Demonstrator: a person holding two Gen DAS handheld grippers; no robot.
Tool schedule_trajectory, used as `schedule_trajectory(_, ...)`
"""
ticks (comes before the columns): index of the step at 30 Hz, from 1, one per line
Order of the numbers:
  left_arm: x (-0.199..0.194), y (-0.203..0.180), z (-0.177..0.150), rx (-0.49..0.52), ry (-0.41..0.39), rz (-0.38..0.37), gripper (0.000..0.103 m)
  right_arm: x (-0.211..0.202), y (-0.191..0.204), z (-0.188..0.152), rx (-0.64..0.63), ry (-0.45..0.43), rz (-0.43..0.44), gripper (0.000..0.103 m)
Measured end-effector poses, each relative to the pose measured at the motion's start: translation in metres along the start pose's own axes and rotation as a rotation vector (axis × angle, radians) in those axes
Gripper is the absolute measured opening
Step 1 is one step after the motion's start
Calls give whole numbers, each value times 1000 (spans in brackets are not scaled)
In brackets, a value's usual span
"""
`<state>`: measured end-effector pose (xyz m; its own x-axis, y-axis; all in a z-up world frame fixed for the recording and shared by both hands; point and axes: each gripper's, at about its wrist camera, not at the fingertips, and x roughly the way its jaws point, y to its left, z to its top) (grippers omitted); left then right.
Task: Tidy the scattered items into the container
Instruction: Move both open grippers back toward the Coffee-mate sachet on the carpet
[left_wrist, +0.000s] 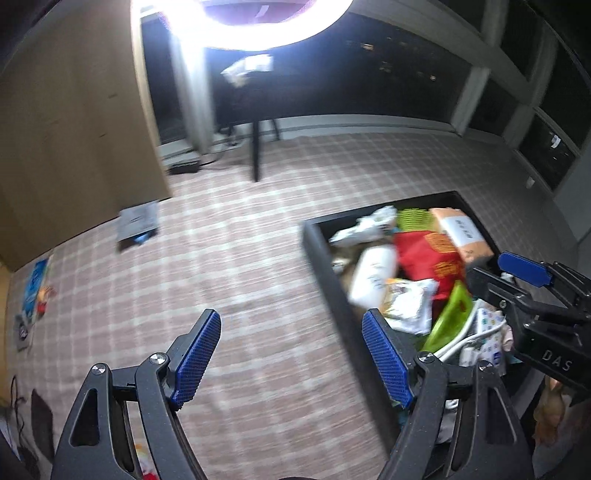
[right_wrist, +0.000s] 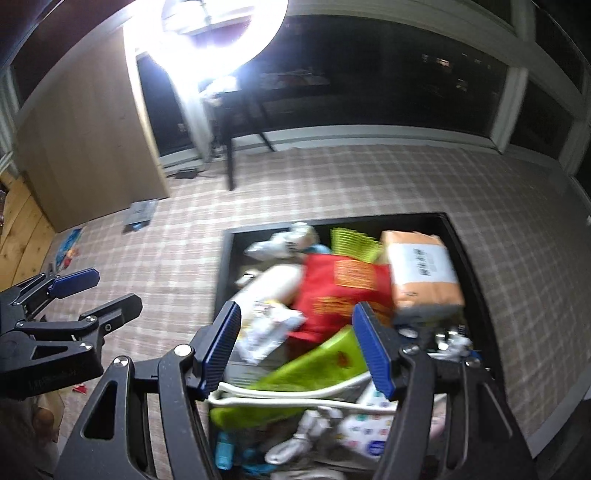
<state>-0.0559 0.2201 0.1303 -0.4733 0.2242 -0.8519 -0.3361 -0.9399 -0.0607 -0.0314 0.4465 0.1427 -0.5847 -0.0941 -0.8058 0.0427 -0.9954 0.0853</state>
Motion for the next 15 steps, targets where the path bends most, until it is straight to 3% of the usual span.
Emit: schedule_trajectory(15,-60,122,-54,-149,-32,105,78,2,133,-9,-120,-8,79,62)
